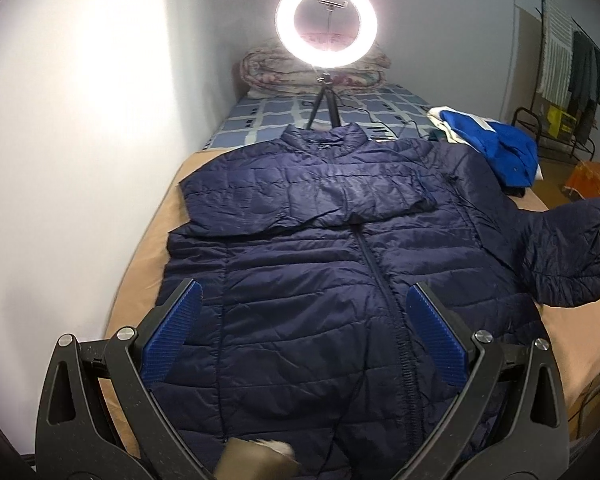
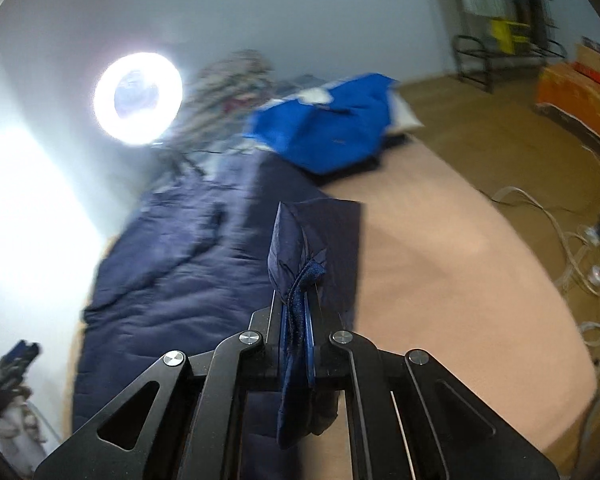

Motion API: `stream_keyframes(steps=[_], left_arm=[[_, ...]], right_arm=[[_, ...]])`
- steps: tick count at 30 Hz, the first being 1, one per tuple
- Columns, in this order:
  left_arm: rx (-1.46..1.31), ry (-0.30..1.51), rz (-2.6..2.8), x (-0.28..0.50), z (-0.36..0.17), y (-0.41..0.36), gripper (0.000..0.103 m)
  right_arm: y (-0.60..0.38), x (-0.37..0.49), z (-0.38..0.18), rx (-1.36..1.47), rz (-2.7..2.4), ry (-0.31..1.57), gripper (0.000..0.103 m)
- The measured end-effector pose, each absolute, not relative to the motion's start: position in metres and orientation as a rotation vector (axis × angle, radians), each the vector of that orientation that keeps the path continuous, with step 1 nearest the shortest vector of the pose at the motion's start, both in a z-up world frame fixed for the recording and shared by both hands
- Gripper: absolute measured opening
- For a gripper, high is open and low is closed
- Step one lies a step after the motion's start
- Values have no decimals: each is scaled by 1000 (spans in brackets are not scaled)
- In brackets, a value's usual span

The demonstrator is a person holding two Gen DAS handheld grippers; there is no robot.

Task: Fold large clothes
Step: 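Grasp the other sleeve cuff with the right gripper and lift it, then fold the sleeve across the jacket body and open the right gripper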

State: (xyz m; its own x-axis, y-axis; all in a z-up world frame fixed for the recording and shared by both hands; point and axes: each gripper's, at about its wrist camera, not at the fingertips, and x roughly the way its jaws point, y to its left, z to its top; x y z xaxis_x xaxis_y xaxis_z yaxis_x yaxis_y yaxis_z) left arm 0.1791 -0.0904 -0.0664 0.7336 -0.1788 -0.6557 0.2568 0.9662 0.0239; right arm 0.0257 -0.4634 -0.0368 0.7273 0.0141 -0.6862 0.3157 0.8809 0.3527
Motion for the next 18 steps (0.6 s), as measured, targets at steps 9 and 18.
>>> stream_keyframes(steps=[9,18], left_arm=[[53,696,-192,184,-61,-57,103],[26,691,-183,186,-59,-40,103]], right_arm=[[-367,100,-31,413,54,765,6],[-277,178,-74,359,187,864,6]])
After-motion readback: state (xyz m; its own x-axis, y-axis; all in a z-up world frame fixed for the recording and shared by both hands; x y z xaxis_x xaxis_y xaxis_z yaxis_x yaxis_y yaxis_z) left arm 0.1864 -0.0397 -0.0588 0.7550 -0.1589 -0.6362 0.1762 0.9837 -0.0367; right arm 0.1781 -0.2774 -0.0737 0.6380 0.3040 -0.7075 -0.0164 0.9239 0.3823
